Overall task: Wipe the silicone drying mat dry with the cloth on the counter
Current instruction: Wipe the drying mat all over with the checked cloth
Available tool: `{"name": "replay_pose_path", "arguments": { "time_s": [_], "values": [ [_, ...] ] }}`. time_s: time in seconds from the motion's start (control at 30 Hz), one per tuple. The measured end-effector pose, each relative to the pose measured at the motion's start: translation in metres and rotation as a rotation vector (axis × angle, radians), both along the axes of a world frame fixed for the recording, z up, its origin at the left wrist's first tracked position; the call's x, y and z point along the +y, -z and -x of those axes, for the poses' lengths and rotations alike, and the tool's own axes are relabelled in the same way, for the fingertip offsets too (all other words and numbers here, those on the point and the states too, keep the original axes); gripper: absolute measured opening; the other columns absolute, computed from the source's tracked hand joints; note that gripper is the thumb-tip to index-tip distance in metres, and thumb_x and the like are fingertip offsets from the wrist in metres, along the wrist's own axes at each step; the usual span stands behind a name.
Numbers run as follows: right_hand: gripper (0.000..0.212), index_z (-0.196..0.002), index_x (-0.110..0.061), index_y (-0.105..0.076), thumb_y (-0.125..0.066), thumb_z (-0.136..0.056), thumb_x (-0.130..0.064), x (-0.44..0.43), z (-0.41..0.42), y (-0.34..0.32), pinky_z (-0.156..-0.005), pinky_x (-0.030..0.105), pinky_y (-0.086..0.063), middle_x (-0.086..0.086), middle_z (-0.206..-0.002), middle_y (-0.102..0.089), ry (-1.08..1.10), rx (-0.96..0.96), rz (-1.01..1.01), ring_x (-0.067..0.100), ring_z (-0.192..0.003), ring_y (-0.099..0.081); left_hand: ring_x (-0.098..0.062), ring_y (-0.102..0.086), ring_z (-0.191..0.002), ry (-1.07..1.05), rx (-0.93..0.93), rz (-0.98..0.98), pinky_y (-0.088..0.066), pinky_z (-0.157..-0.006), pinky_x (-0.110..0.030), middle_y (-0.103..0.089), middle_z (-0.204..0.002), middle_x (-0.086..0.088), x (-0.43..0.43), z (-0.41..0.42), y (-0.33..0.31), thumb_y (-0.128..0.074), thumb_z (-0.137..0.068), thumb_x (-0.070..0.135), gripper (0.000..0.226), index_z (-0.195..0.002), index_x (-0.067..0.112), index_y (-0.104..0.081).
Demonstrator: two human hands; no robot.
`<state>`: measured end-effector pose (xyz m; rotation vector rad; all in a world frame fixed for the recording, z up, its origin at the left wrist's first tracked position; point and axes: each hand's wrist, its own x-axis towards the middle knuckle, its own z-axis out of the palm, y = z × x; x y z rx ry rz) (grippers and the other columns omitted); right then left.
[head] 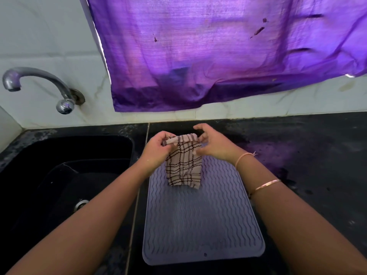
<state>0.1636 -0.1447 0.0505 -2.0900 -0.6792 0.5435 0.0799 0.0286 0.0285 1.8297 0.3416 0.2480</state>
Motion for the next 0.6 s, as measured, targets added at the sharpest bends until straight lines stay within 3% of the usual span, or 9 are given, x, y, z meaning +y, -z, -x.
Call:
{"name": "replay_pose_path", "arguments": {
  "time_s": [0.1, 0.17, 0.2, 0.27, 0.37, 0.5, 0.57, 0.6],
  "values": [
    [0.093, -0.143, -0.028, -0.028, -0.082, -0.067, -0.026, 0.005, 0.005, -0.002, -0.103, 0.034, -0.038, 0.006, -0.139, -0.038, -0.063, -0.164, 0.094, 0.019, -0.128, -0.037, -0.014, -0.060, -0.081, 0.092, -0.014, 0.022, -0.050, -0.066, -0.025, -0.064, -0.086, -0.001, 0.003, 0.003, -0.006, -0.059, -0.089, 0.004, 0.018, -0.089, 0.022, -0.061],
    [0.089, -0.141, -0.025, -0.033, -0.083, -0.067, -0.028, 0.010, 0.008, -0.006, -0.097, 0.023, -0.039, 0.002, -0.136, -0.043, -0.094, -0.110, 0.012, 0.013, -0.122, -0.042, -0.010, -0.059, -0.077, 0.155, -0.055, 0.030, -0.049, -0.064, -0.021, -0.063, -0.084, 0.001, 0.002, 0.005, -0.013, -0.060, -0.088, 0.002, 0.020, -0.089, 0.022, -0.062],
    [0.080, -0.136, -0.021, -0.041, -0.082, -0.067, -0.025, 0.012, 0.010, -0.008, -0.091, 0.021, -0.044, 0.001, -0.128, -0.052, -0.114, -0.044, -0.032, 0.013, -0.115, -0.050, -0.010, -0.059, -0.077, 0.191, -0.071, 0.025, -0.049, -0.065, -0.020, -0.064, -0.085, 0.001, 0.002, 0.006, -0.016, -0.061, -0.087, 0.001, 0.021, -0.089, 0.022, -0.062],
    [0.048, -0.113, -0.012, -0.060, -0.081, -0.070, -0.018, 0.014, 0.009, -0.011, -0.083, 0.030, -0.053, 0.006, -0.104, -0.066, -0.156, -0.022, -0.032, 0.018, -0.096, -0.062, -0.010, -0.060, -0.079, 0.258, -0.097, 0.010, -0.051, -0.068, -0.022, -0.065, -0.087, 0.001, 0.001, 0.007, -0.019, -0.064, -0.086, 0.002, 0.021, -0.091, 0.023, -0.064],
    [0.015, -0.080, -0.008, -0.065, -0.077, -0.073, -0.016, 0.019, 0.009, -0.012, -0.071, 0.036, -0.049, 0.003, -0.074, -0.062, -0.140, -0.124, -0.011, 0.015, -0.072, -0.057, -0.010, -0.062, -0.088, 0.246, -0.113, 0.049, -0.053, -0.073, -0.021, -0.065, -0.095, 0.002, -0.001, 0.010, -0.018, -0.069, -0.082, 0.009, 0.025, -0.102, 0.023, -0.063],
    [0.020, -0.076, -0.001, -0.062, -0.075, -0.075, -0.016, 0.026, 0.009, -0.013, -0.065, 0.030, -0.038, 0.006, -0.072, -0.055, -0.016, -0.206, -0.082, 0.017, -0.071, -0.049, -0.013, -0.056, -0.098, -0.041, 0.107, 0.026, -0.050, -0.083, -0.029, -0.056, -0.106, 0.001, 0.011, 0.016, 0.000, -0.079, -0.074, 0.024, 0.055, -0.119, 0.020, -0.048],
    [0.025, -0.077, 0.003, -0.060, -0.075, -0.075, -0.016, 0.028, 0.007, -0.015, -0.064, 0.031, -0.038, 0.009, -0.072, -0.053, 0.048, -0.249, -0.124, 0.018, -0.071, -0.048, -0.013, -0.056, -0.081, -0.141, 0.297, 0.078, -0.049, -0.072, -0.027, -0.056, -0.090, 0.000, 0.020, 0.023, 0.014, -0.075, -0.077, 0.031, 0.038, -0.104, 0.016, -0.052],
    [0.025, -0.079, 0.005, -0.060, -0.075, -0.075, -0.015, 0.028, 0.006, -0.017, -0.064, 0.033, -0.040, 0.010, -0.073, -0.054, 0.067, -0.259, -0.159, 0.019, -0.071, -0.048, -0.012, -0.055, -0.069, -0.147, 0.393, 0.243, -0.049, -0.061, -0.024, -0.057, -0.080, -0.001, 0.023, 0.027, 0.020, -0.069, -0.081, 0.037, 0.032, -0.095, 0.013, -0.054]
  ]
}}
